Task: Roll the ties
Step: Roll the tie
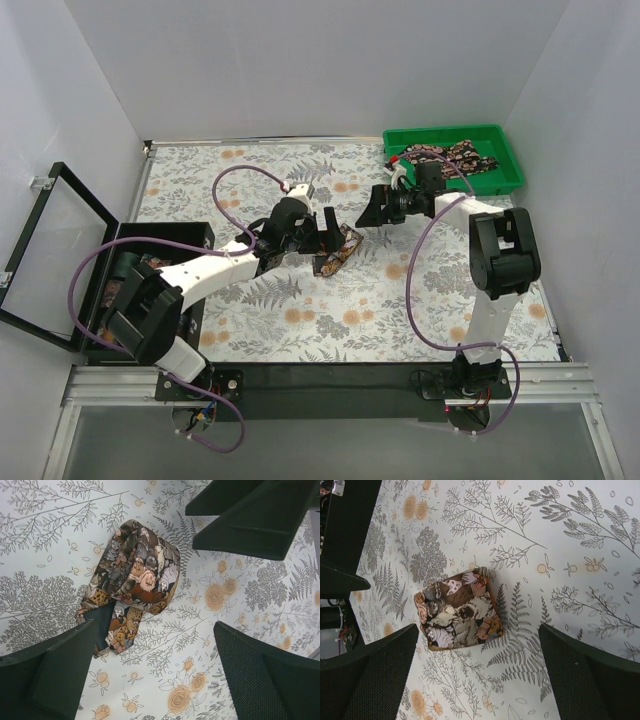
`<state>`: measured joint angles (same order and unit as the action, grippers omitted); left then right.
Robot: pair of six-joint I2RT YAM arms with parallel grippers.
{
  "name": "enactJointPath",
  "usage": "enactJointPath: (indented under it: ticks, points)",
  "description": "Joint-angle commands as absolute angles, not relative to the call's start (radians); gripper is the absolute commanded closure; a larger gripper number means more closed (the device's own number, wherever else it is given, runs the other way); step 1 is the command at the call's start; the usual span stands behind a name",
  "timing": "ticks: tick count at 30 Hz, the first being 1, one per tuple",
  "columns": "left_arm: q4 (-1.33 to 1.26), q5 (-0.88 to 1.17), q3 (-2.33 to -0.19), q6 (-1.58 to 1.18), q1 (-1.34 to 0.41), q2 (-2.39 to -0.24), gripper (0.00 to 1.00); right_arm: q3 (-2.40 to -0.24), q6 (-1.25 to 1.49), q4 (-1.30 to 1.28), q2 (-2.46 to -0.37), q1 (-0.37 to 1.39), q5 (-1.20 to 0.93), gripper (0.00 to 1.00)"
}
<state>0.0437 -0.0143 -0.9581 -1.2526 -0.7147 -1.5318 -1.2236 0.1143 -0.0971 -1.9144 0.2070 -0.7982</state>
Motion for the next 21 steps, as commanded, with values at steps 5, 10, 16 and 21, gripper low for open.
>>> enactJointPath:
  ticks: [5,10,16,21]
  points:
    - [0.035,-0.018,-0.937,-1.396,-0.712,-1.546,0.11,-1.279,0.149,0.053,-2.029,0.250,-0.897,0.07]
    - [0.044,-0.029,-0.936,-1.420,-0.712,-1.565,0.20,-1.209,0.196,0.123,-2.025,0.261,-0.908,0.09]
    - [0.049,-0.028,-0.934,-1.417,-0.710,-1.586,0.25,-1.100,0.227,0.140,-1.959,0.291,-0.862,0.11]
    - [0.054,-0.017,-0.940,-1.413,-0.710,-1.592,0.25,-0.957,0.357,0.280,-1.875,0.308,-0.807,0.11]
